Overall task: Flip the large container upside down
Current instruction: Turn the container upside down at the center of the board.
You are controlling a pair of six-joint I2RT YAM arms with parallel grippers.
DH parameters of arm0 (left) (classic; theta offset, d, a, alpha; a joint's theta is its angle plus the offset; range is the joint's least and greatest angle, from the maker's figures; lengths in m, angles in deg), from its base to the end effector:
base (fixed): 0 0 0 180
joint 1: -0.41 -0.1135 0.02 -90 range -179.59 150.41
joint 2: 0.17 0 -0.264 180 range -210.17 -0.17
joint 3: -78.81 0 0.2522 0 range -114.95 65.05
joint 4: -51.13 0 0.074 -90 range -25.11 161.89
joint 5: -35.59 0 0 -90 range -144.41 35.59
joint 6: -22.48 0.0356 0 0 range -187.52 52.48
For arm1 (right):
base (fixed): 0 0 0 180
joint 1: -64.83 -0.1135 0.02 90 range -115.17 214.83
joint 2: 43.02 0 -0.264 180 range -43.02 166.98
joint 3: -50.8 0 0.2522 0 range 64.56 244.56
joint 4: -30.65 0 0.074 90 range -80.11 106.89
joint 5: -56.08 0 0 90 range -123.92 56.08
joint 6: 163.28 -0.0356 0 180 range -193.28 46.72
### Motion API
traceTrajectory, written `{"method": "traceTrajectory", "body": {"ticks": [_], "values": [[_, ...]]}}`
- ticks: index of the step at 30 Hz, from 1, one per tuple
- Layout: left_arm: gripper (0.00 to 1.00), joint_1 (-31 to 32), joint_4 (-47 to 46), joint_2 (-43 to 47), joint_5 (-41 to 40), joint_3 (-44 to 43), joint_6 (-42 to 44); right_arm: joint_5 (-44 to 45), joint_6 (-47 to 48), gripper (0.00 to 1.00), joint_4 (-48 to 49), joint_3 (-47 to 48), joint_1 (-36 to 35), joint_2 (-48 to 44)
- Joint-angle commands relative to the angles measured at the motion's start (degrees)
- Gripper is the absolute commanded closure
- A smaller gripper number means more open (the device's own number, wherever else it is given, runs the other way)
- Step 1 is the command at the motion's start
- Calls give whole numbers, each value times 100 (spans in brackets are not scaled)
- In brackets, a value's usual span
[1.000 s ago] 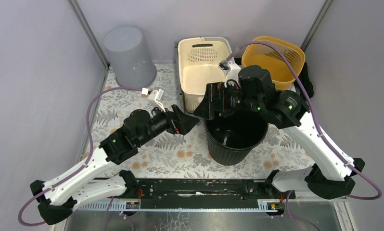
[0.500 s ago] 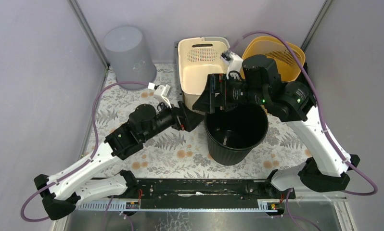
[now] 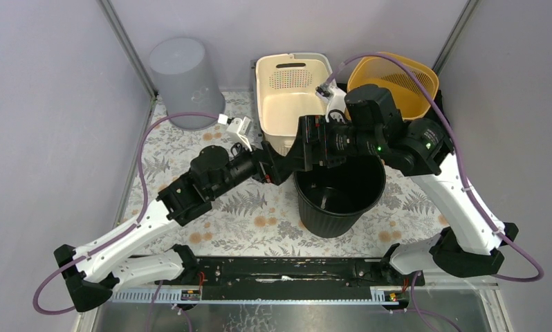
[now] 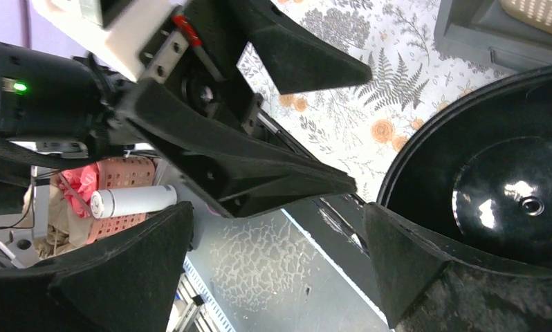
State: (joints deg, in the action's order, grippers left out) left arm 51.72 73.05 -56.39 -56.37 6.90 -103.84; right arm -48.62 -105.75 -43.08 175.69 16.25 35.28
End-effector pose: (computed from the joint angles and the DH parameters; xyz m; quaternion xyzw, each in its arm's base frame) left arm 0.1416 -0.1748 0.3892 0.0858 0.7395 -0.4530 0.4905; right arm 0.1495 0.1832 0.5058 -0.1846 0.8286 0.4190 0.3222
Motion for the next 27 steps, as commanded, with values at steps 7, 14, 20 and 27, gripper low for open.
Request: {"method": "traceTrajectory", "body": {"ticks": [7,14,20,27], "values": [[0,-33,-131,-247,-335,-440,122,-520,71,1,-741,1611,15,986],[0,-34,5,-257,-429,-443,72,-620,264,1,-851,1766,15,1284],[0,-33,189,-275,-470,-608,32,-695,383,1,-768,1573,26,1209],[0,-33,497,-336,-453,-893,119,-877,548,1,-612,1565,24,1197]]}}
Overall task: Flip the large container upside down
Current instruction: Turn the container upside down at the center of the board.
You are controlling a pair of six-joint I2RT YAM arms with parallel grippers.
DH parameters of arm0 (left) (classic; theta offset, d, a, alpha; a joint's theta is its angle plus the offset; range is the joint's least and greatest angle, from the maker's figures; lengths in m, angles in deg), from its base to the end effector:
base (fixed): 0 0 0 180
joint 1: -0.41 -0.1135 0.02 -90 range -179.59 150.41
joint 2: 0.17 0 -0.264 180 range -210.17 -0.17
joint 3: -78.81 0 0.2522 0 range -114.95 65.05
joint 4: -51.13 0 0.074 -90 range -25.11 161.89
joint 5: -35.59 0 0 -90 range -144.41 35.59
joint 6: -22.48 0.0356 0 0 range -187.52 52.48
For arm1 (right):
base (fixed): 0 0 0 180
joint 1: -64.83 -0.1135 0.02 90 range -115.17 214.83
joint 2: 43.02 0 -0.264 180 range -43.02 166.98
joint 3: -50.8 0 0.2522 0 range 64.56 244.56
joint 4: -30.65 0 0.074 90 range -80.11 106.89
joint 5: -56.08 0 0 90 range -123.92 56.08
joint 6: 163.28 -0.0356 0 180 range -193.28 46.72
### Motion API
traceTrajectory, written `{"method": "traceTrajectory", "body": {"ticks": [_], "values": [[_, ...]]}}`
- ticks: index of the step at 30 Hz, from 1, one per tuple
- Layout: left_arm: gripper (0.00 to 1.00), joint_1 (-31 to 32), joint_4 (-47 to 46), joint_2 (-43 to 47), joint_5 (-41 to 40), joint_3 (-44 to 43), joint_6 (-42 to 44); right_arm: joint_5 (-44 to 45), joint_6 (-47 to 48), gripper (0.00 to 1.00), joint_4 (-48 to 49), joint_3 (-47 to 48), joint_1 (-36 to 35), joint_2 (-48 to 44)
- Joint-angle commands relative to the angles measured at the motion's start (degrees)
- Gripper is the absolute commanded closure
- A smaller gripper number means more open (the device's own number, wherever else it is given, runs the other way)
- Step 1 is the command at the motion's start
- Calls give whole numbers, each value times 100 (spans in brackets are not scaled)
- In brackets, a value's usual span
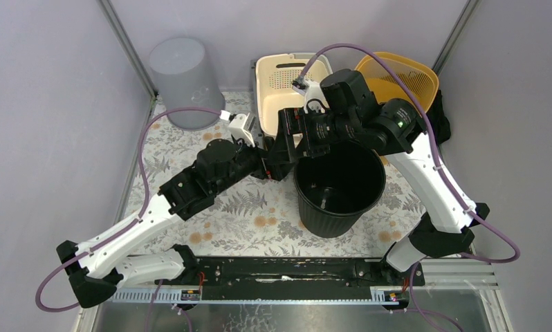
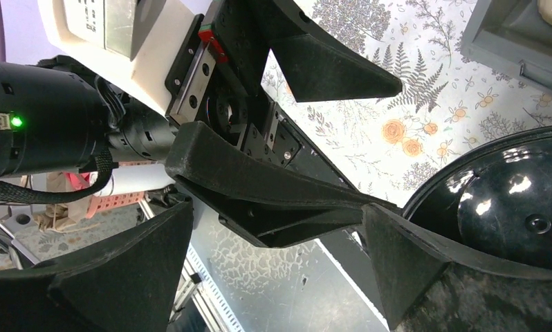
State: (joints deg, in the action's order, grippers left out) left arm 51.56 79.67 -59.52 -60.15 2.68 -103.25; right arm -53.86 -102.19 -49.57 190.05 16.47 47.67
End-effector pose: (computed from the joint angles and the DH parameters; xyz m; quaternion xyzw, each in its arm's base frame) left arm 0.1496 -0.1800 0.3911 0.0726 0.7721 -0.4051 0.4843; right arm 0.1780 0.2185 0.5101 -0.2284 0.8334 0.4178 0.2806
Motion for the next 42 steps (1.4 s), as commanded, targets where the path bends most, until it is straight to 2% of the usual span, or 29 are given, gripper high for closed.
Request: {"method": "traceTrajectory", "body": {"ticks": [1,9,16,19,26,30,33,38,42], "values": [[0,-19,-82,-46,-46,-541,77,-393,214,1,29,138,2,-16],[0,-18,393,363,131,-653,-80,-585,374,0,208,111,2,111],[0,-11,228,1242,448,299,-237,-598,268,1,1401,-1535,7,-838],[0,-10,357,1560,490,460,-219,-700,118,1,1624,-1945,5,-1138],[0,-10,1039,1742,818,82,-44,-1375,-197,1,1212,-1258,5,-800],[0,-14,1500,1671,644,-226,170,-1596,-24,0,1135,-1203,3,-698],[0,-12,1701,1602,600,-397,178,-896,214,1,524,-809,7,-511],[0,-13,1804,1692,538,-319,88,1329,409,1,-1067,124,2,35],[0,-17,1800,1855,544,-98,-57,1793,369,0,-1141,-181,5,51]]}}
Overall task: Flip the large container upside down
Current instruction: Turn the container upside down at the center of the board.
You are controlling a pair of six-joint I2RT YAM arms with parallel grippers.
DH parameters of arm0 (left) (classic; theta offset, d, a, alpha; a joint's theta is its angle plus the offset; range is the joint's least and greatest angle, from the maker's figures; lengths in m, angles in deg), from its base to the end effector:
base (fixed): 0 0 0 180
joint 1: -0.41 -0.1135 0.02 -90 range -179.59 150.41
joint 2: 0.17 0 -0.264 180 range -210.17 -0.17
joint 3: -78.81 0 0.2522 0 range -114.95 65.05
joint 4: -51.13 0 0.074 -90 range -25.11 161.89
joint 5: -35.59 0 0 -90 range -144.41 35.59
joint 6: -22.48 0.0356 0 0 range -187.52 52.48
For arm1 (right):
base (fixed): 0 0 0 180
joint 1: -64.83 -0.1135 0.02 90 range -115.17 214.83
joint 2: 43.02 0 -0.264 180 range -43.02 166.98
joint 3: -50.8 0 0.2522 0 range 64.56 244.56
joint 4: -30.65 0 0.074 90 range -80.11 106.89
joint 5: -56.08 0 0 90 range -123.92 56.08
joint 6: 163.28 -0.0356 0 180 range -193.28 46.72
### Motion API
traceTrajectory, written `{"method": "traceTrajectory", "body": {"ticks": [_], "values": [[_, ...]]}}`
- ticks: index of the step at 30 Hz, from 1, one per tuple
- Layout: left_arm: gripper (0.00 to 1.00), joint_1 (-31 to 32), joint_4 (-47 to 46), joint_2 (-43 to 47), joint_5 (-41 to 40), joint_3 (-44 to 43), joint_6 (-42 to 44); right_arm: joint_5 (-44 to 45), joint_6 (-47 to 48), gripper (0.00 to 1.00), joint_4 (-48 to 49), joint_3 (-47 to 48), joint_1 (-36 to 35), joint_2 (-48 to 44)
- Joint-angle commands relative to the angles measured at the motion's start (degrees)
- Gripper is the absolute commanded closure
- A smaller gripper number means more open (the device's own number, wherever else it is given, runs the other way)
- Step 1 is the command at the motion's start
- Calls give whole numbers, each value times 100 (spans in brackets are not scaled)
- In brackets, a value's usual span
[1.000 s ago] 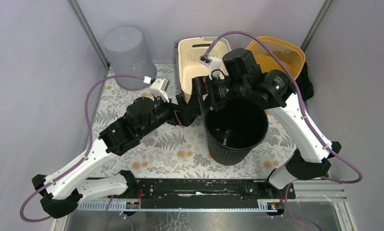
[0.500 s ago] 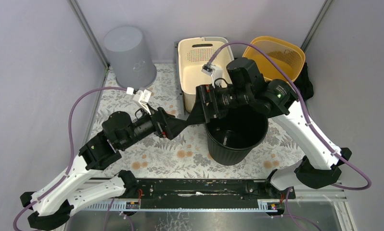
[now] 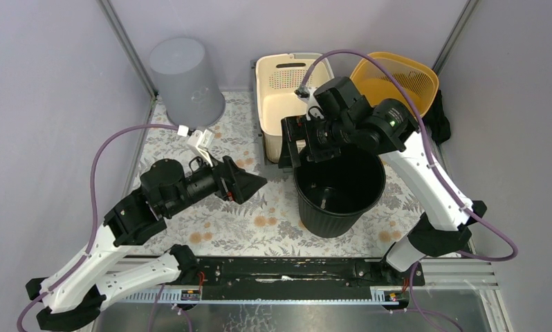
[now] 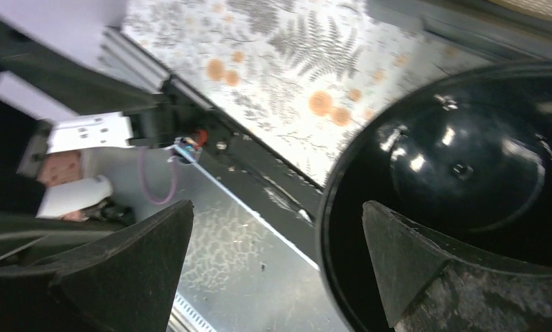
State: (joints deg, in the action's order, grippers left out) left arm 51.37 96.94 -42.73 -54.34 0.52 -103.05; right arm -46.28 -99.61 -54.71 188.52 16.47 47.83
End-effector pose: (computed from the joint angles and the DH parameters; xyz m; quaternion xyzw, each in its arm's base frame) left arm 0.0870 -0.1074 0.4202 0.1033 0.7595 -0.4404 0.4675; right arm 0.1813 0.2154 0.4938 -0.2170 0.8700 0.3391 0.2846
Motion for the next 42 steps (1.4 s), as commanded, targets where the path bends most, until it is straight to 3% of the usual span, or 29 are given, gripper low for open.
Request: {"method": "traceTrajectory", "body": {"ticks": [1,5,13,18,25,42], "values": [[0,10,84,207,-59,167,-91,1105,65,0,-614,-117,2,58],[0,8,225,288,-207,296,-144,1253,-155,1,-361,-666,-3,23],[0,8,512,390,-463,402,-151,1809,-581,19,-334,-1095,-495,167],[0,9,495,548,-503,599,-209,2225,-787,35,-479,-1290,-870,292],[0,14,450,738,-321,976,-433,2653,-936,37,-835,-1261,-1197,683],[0,4,277,872,-387,1545,-552,2606,-692,47,-1234,-1004,-1220,1000]]}}
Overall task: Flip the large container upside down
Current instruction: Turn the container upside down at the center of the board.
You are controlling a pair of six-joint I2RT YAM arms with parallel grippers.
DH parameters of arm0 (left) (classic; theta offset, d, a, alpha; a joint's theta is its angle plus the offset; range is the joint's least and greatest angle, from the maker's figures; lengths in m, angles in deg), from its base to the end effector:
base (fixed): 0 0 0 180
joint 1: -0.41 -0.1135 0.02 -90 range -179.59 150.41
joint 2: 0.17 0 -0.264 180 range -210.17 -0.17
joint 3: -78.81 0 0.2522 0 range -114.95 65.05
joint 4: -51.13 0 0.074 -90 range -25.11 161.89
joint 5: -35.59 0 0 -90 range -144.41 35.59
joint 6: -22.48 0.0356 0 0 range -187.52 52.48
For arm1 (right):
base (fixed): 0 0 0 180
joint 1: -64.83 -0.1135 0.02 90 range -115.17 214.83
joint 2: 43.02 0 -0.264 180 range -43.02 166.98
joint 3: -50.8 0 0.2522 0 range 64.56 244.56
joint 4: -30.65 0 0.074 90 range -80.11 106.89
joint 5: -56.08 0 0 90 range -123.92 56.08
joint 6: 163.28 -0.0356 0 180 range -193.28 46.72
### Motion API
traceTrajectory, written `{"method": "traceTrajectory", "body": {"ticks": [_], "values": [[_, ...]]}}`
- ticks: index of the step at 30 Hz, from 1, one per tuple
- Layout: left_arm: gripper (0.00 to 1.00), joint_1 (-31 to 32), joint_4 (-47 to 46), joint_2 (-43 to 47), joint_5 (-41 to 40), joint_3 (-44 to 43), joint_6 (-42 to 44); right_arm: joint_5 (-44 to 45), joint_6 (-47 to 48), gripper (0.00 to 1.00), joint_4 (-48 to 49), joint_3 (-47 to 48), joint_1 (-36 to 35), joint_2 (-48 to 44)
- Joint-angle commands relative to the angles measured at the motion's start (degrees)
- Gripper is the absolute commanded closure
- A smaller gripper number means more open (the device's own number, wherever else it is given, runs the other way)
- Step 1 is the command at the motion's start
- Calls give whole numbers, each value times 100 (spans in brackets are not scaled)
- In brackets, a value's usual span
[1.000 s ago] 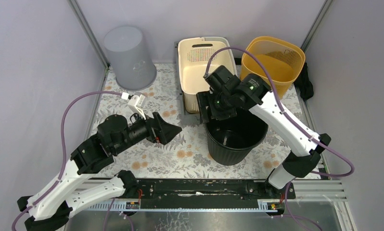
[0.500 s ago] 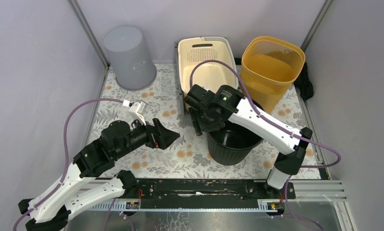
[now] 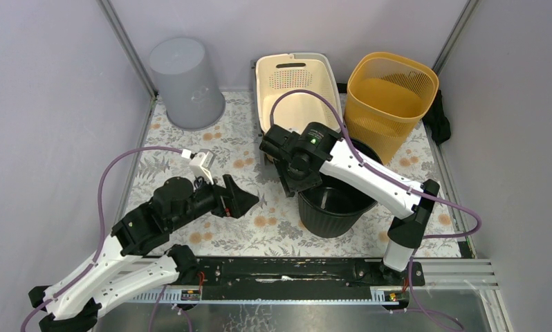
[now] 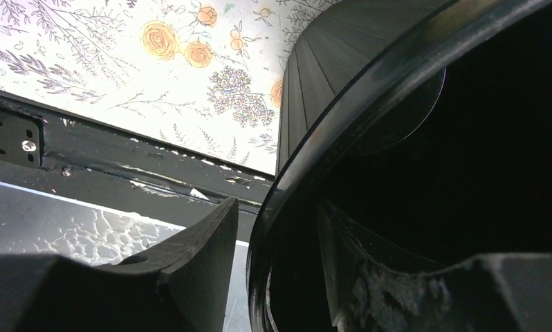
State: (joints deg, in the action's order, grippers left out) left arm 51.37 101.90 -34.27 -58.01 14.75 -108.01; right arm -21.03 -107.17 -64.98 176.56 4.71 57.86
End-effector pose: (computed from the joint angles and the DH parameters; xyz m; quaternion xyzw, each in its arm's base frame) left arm 0.0788 -0.0936 0.3485 0.0573 0.8210 -0.3883 0.4147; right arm 0.1735 0.2860 0.3762 -0.2040 0.9584 0.0460 0.1942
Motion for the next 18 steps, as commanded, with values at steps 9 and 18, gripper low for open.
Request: {"method": "traceTrajectory", "body": {"ticks": [9,18], "values": [[0,8,-133,77,20,68,-29,-47,-69,52,-207,-122,-45,-320],[0,7,-116,202,-3,99,-73,-34,-118,75,-107,-531,-45,-526]]}}
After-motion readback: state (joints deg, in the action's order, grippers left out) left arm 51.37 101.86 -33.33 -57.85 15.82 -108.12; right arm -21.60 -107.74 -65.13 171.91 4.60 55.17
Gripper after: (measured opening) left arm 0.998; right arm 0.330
